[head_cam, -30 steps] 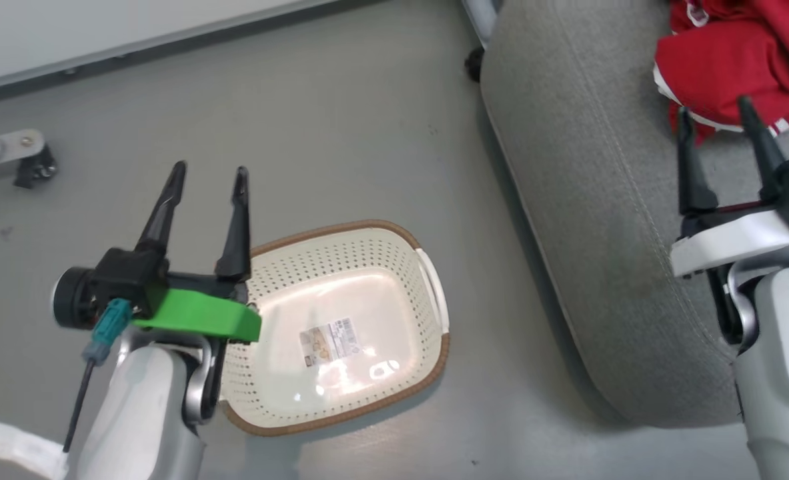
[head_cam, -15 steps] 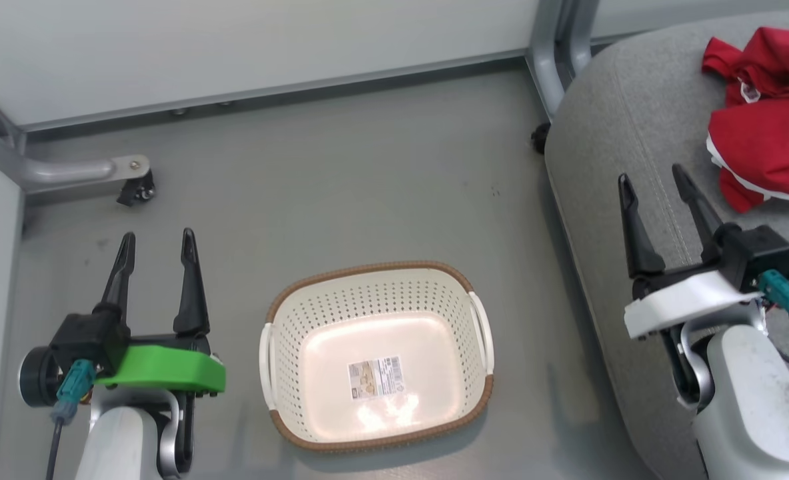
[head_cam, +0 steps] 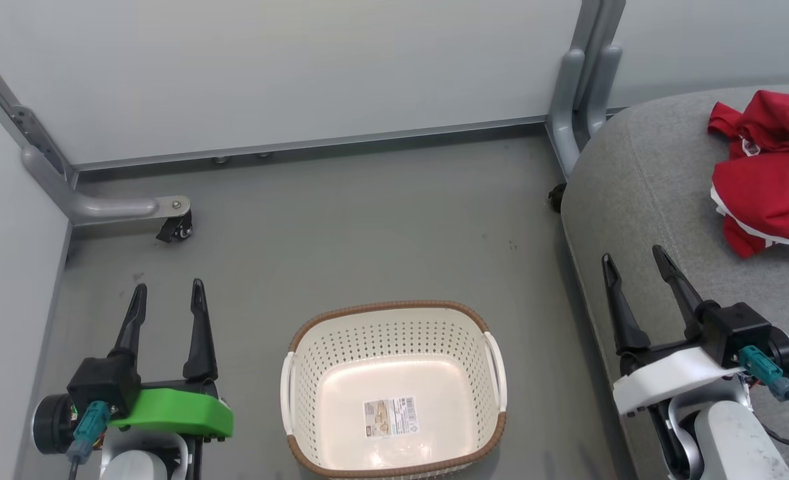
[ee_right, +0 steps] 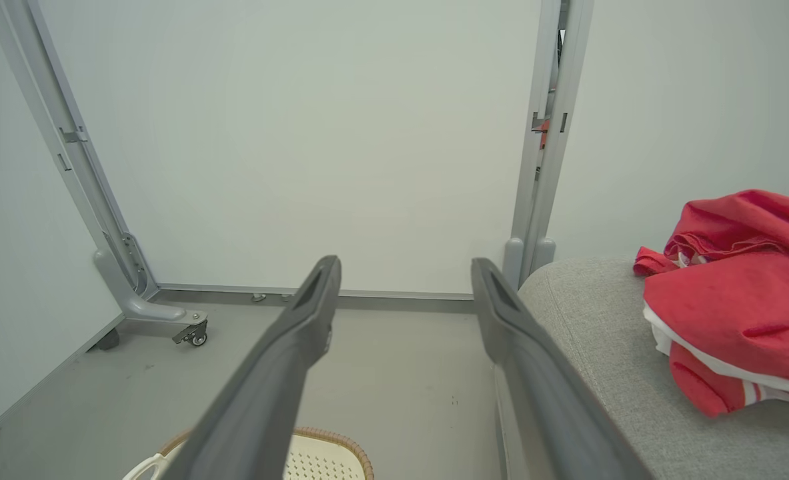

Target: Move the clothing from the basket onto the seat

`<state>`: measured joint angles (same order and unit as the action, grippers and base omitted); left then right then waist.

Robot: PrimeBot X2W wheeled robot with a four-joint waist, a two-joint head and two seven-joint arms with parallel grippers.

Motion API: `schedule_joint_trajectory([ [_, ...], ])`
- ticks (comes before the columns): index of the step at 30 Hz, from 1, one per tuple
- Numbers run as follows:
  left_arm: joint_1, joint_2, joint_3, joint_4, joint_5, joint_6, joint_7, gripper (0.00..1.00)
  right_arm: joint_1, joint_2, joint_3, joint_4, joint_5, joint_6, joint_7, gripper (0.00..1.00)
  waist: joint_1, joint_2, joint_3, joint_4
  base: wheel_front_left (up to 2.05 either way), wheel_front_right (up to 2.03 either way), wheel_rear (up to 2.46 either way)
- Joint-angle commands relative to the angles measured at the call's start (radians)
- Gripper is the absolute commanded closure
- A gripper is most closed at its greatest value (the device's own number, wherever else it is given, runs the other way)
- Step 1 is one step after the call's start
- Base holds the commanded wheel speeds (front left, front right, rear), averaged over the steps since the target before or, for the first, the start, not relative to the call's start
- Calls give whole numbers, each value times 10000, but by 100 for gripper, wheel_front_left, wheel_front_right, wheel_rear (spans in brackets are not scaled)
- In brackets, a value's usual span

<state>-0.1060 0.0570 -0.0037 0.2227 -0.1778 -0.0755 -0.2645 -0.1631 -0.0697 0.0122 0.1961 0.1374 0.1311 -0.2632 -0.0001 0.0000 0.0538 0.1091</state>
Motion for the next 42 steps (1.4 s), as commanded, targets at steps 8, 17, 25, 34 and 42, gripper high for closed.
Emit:
schedule_joint_trajectory([
  [8,232,-45,-120,-25,105,-83,6,0,660,100,31,-374,-176,-7,-23,0,1,0,-301,4,0,0,0],
  [17,333,-63,-181,83,113,-37,6,0,1122,168,-112,-574,-169,-7,-23,0,1,0,-455,69,0,0,0],
  [25,309,-66,-237,129,104,-98,6,0,1246,180,-251,-702,-54,-7,-23,0,1,0,-445,98,0,0,0],
  [34,177,-67,-198,250,185,31,6,0,1159,181,-277,-599,70,-7,-23,0,1,0,-432,142,0,0,0],
  [42,232,-80,-180,650,-181,-6,130,100,1154,270,-281,-233,350,0,119,100,1,0,-441,132,0,0,0],
])
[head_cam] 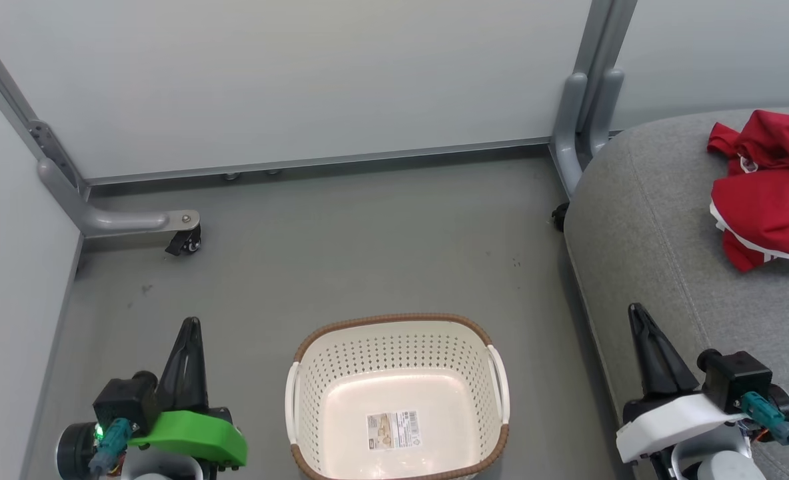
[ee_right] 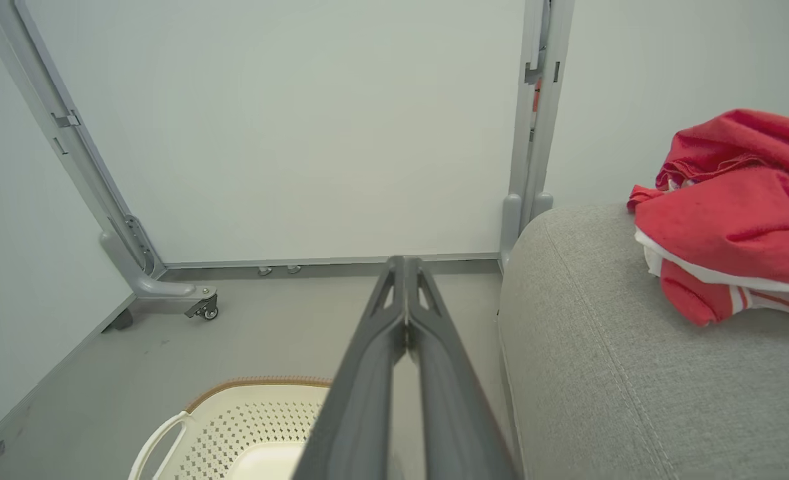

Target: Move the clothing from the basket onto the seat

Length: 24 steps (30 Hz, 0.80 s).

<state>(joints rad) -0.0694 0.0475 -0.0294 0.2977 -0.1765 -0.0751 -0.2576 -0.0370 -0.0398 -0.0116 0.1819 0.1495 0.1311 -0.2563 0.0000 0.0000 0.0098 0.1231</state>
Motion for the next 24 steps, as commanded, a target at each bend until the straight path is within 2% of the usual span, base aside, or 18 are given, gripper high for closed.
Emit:
schedule_joint_trajectory([
  [1,-163,16,123,-80,-412,-19,140,100,-130,-30,-67,-68,457,0,117,100,0,0,-2,-18,0,0,0],
  [24,-234,24,468,-287,-4444,-158,1136,100,-338,-60,-338,117,4539,-1,1139,100,0,0,-20,-241,0,0,0],
])
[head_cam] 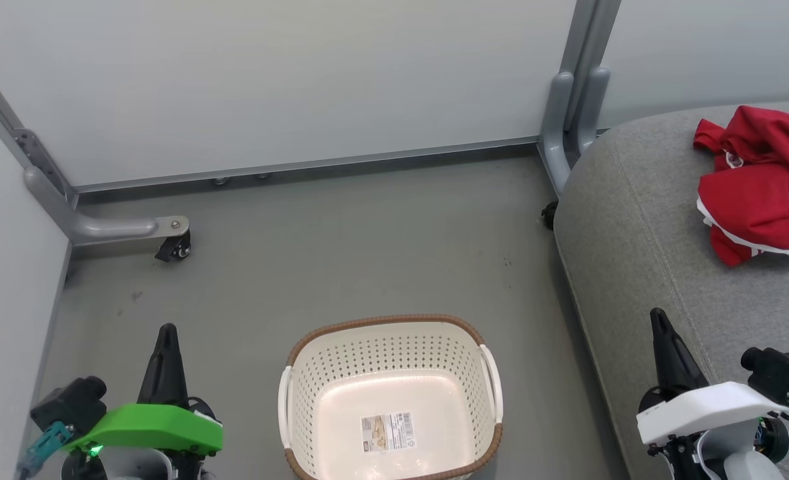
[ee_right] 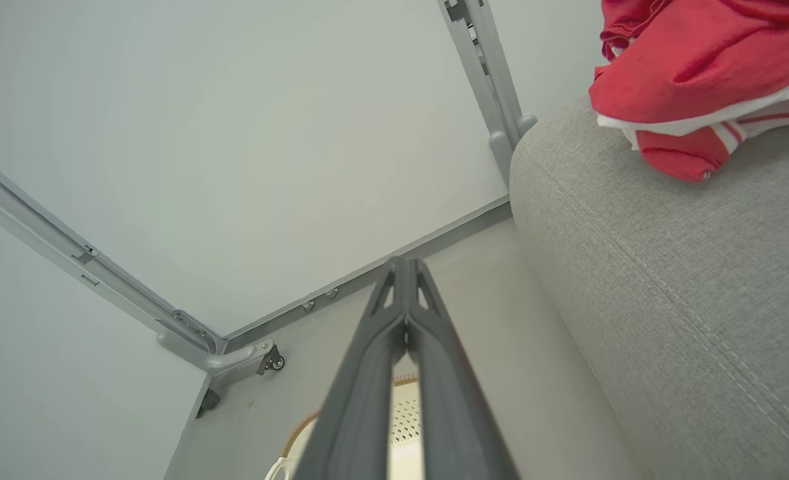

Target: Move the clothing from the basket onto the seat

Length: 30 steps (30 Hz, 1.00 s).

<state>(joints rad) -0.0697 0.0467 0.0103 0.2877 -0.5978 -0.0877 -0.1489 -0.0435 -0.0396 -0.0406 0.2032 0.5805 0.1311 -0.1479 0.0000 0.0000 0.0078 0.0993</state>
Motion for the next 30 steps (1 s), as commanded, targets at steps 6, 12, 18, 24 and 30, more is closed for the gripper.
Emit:
schedule_joint_trajectory([
  [6,-258,33,160,-228,-1148,-58,283,100,-321,-69,-114,-44,1165,-2,295,100,0,0,-5,-64,0,0,0],
  [12,-286,35,242,-261,-1983,-85,498,100,-377,-76,-174,2,2005,-2,513,100,0,0,-10,-123,0,0,0],
  [18,-318,37,328,-292,-2788,-107,710,100,-423,-82,-234,49,2830,-2,724,100,0,0,-15,-183,0,0,0],
  [24,-347,39,403,-317,-3519,-126,907,100,-457,-89,-288,92,3578,-3,913,100,0,0,-20,-242,0,0,0],
  [30,-366,41,470,-340,-4211,-154,1091,100,-497,-94,-336,133,4278,-3,1093,100,0,0,-25,-300,0,0,0],
])
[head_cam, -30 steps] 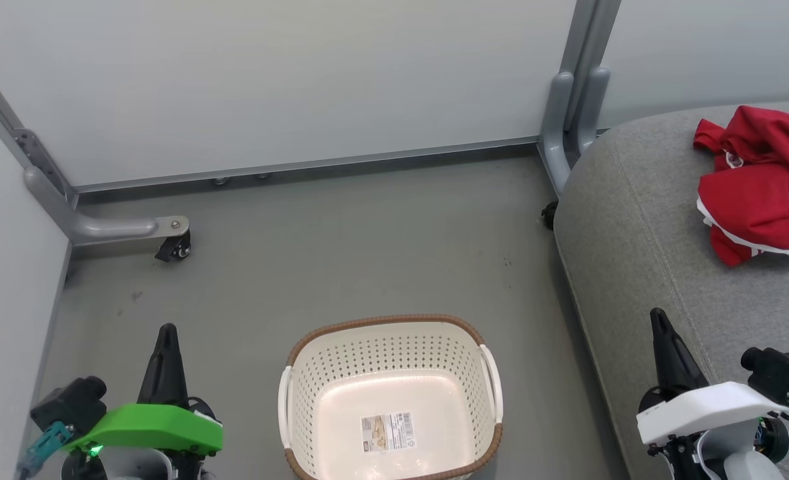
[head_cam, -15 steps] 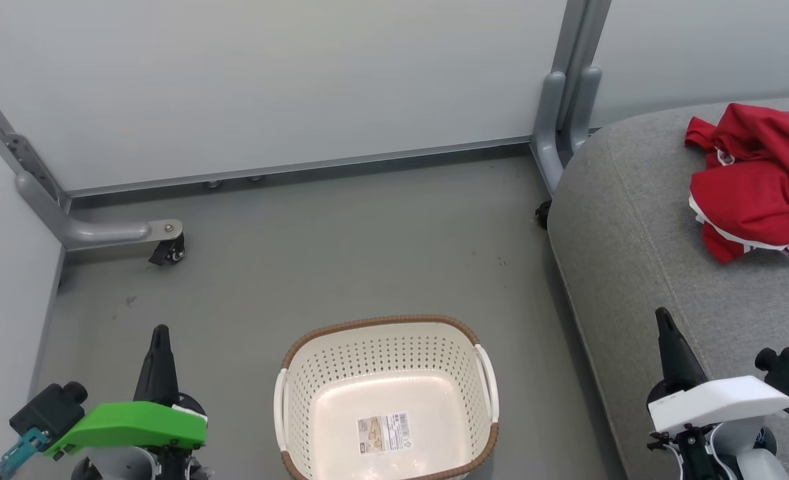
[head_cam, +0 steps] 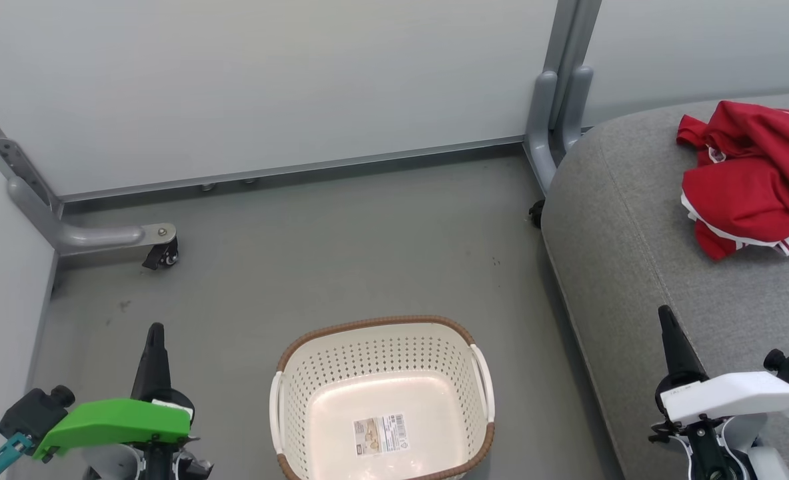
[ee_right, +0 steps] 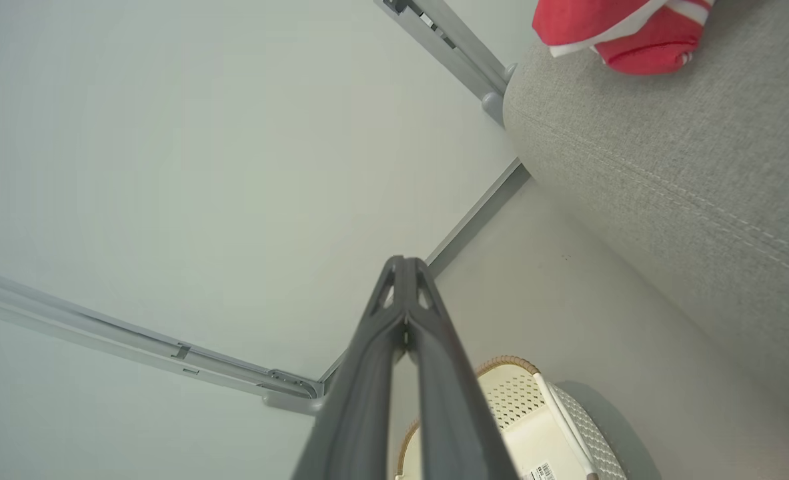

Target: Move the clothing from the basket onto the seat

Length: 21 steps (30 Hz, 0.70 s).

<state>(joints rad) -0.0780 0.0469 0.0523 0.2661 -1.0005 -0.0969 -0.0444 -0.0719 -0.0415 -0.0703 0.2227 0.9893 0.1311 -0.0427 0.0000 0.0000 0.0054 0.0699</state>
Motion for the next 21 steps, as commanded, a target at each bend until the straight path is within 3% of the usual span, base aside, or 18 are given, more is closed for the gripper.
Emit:
schedule_joint_trajectory([
  [1,-285,40,60,-125,-295,-65,71,100,-221,-76,-46,-56,293,-3,66,100,0,0,-1,-14,0,0,0],
  [21,-354,46,285,-198,-2431,-129,642,100,-336,-90,-205,74,2467,-3,636,100,0,0,-18,-220,0,0,0],
])
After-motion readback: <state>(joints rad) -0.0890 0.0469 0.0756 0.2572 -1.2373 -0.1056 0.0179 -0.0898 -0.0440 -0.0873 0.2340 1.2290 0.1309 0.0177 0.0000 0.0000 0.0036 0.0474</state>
